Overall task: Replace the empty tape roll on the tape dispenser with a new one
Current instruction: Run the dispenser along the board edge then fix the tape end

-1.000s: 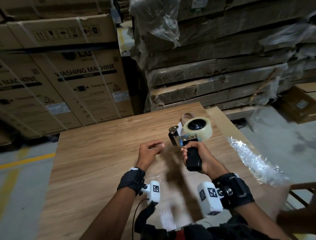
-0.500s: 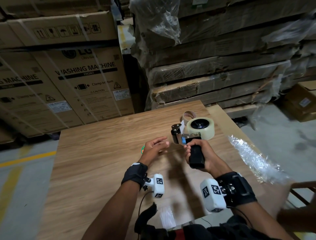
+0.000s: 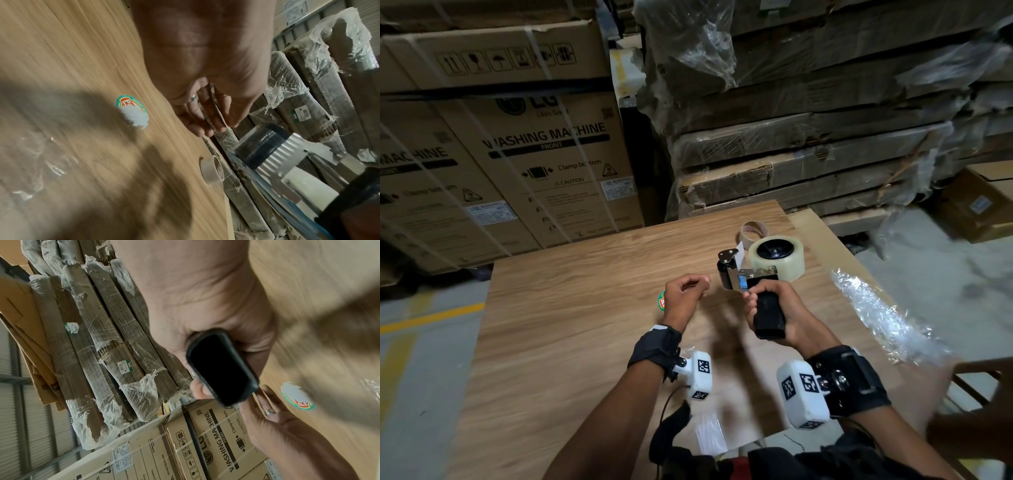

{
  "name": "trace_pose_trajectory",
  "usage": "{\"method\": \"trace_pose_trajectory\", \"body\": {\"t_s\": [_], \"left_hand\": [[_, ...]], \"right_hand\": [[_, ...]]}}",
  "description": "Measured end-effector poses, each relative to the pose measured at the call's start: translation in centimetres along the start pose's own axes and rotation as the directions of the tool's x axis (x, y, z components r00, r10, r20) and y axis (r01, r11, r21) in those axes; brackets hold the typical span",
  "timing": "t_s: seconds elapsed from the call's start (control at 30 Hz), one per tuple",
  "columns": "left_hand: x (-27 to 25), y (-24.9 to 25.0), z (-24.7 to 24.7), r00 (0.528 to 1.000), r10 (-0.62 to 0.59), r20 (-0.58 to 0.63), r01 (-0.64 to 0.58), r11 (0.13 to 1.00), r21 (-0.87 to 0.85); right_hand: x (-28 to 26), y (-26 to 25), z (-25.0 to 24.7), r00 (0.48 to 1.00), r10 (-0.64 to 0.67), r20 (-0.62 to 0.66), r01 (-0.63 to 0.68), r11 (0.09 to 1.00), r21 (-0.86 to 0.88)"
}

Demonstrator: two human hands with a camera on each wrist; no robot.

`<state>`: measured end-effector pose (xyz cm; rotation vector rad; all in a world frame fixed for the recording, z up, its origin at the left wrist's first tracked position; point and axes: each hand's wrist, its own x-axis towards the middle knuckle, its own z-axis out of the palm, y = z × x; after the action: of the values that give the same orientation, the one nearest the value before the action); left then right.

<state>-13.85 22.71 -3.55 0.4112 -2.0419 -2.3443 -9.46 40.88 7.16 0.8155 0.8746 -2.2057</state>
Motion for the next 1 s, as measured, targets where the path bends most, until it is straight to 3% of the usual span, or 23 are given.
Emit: {"method": "trace_pose_trajectory", "body": {"t_s": [0.3,0.47,0.57,0.8,1.0], "left_hand": [[-0.7,1.0,0.5,1.0,0.02,-0.004,-0.02,0.999,-0.039],[-0.5,1.6,0.4,0.968,-0.188,0.167,0.225,0.945,-0.237],[-0.8,1.9,0.6,0.935,-0.235,0.267,0.311,0.904,-0.294],[-1.6,1.9,0.0,0.964,-0.163,0.209,0.194,0.971,-0.142],[-1.7,1.7,-1.0,0.973,-0.135,0.188,0.161,0.979,-0.129]], "right_hand": [[-0.1,0.3,0.2,1.0,0.021,-0.001,-0.021,1.0,-0.015],[-0.1,0.4,0.2,1.0,0.023,0.01,-0.023,1.0,-0.009],[0.0,0.4,0.2,0.999,0.04,0.028,-0.04,0.999,-0.001],[0.2,0.5,0.1,0.999,0.051,0.017,-0.051,0.999,0.013],[0.4,0.7,-0.1,0.998,0.059,0.017,-0.06,0.998,0.018]]}}
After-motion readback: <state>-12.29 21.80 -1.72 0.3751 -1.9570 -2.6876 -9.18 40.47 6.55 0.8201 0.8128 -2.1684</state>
